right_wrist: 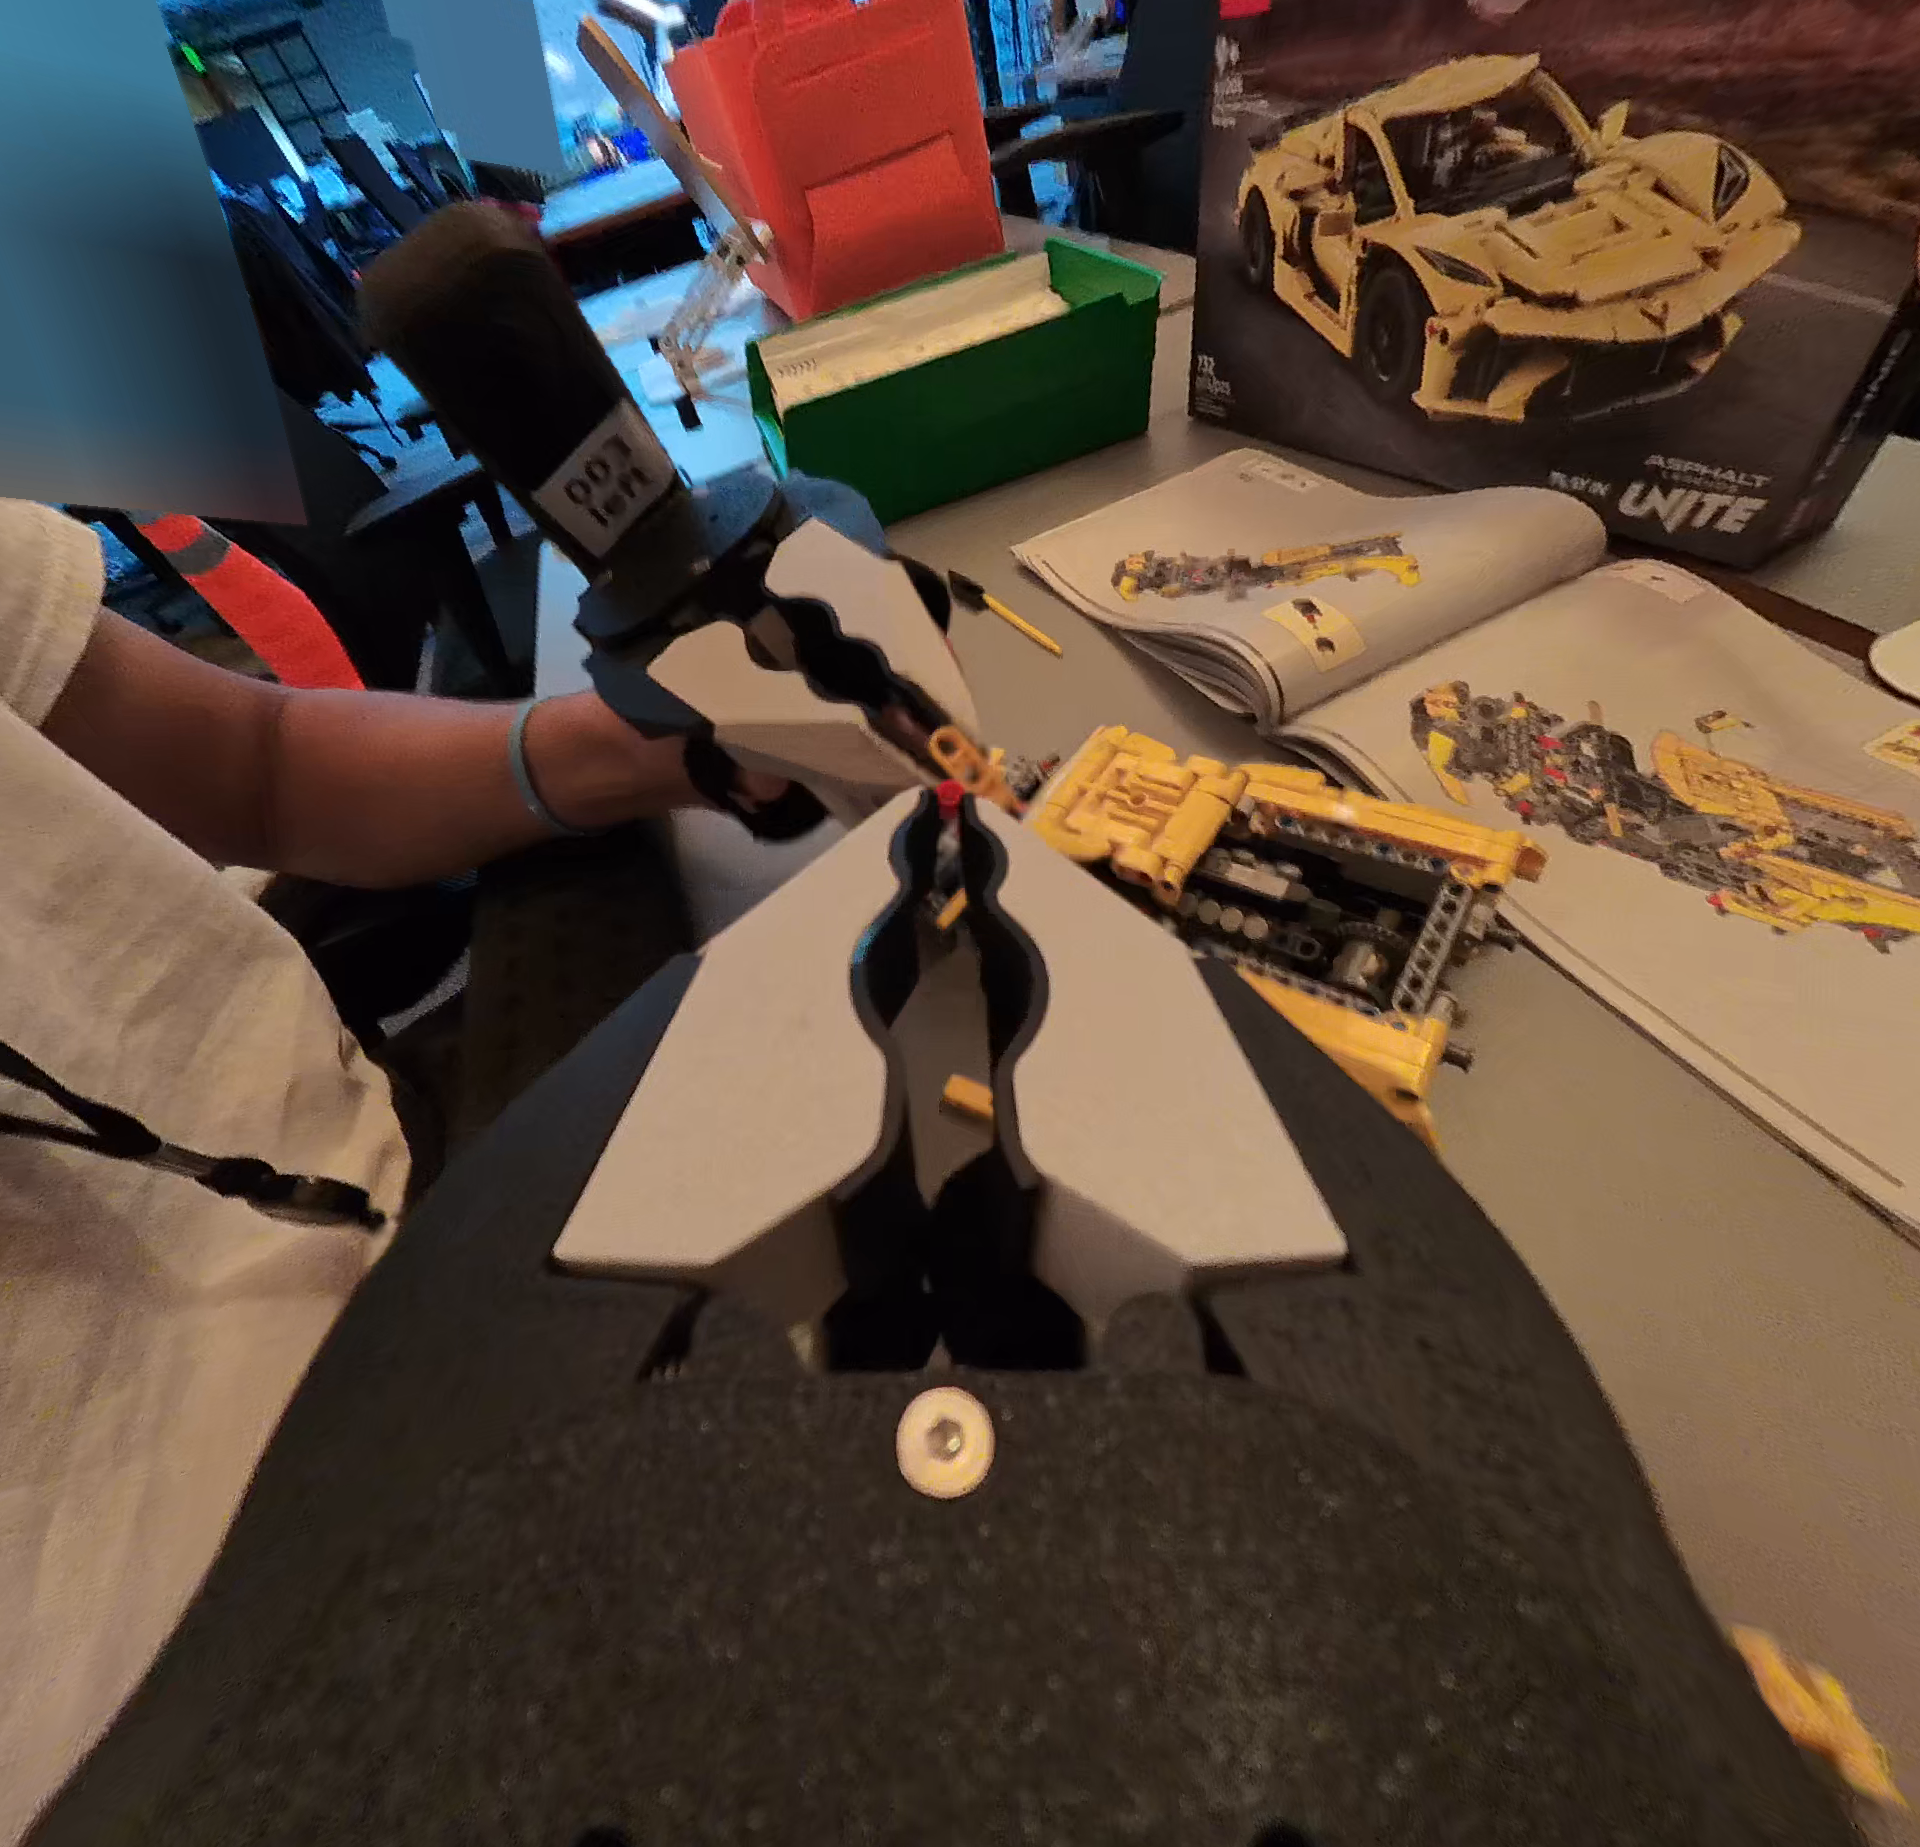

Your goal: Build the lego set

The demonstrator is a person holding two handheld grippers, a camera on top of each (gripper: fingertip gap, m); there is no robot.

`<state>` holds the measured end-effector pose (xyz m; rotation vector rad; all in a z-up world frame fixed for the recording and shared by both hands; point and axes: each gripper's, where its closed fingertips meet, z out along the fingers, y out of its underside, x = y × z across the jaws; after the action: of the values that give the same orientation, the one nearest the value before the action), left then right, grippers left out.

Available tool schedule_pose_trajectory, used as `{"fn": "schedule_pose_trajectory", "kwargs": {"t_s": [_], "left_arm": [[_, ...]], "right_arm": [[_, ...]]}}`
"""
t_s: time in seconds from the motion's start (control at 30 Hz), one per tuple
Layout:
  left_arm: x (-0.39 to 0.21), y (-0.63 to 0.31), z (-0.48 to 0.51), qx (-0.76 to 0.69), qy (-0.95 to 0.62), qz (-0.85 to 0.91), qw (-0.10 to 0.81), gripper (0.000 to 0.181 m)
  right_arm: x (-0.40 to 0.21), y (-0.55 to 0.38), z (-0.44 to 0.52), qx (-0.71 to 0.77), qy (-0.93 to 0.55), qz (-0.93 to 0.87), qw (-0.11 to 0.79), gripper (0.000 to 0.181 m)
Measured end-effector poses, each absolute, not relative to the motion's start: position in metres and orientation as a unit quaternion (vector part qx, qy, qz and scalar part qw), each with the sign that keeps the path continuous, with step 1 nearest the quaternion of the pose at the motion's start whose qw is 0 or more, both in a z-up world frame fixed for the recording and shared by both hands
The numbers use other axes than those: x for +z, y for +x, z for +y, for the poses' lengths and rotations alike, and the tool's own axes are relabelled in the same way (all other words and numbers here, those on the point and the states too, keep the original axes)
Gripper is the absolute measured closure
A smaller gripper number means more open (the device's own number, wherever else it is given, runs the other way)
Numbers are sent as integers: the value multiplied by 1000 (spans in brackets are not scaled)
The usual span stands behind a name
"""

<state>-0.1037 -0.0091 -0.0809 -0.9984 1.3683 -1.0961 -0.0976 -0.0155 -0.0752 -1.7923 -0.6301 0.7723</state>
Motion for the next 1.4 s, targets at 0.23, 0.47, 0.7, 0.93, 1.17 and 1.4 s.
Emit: {"fn": "schedule_pose_trajectory", "kwargs": {"t_s": [0.23,0.47,0.7,0.93,1.17,1.4], "left_arm": [[-86,-105,5,-447,-446,565,531,174],[-91,-102,3,-441,-448,574,525,174],[-91,-102,4,-443,-451,571,523,174],[-91,-102,3,-445,-451,571,523,174],[-91,-102,3,-446,-451,572,521,174],[-91,-102,2,-447,-451,572,519,174]], "right_arm": [[-225,-19,-58,121,-880,-377,263,178],[-230,-7,-74,111,-884,-370,262,178],[-230,-5,-76,109,-887,-375,246,177],[-230,0,-76,87,-885,-387,243,176],[-234,2,-77,81,-888,-390,231,174],[-233,4,-76,75,-888,-394,226,170]]}}
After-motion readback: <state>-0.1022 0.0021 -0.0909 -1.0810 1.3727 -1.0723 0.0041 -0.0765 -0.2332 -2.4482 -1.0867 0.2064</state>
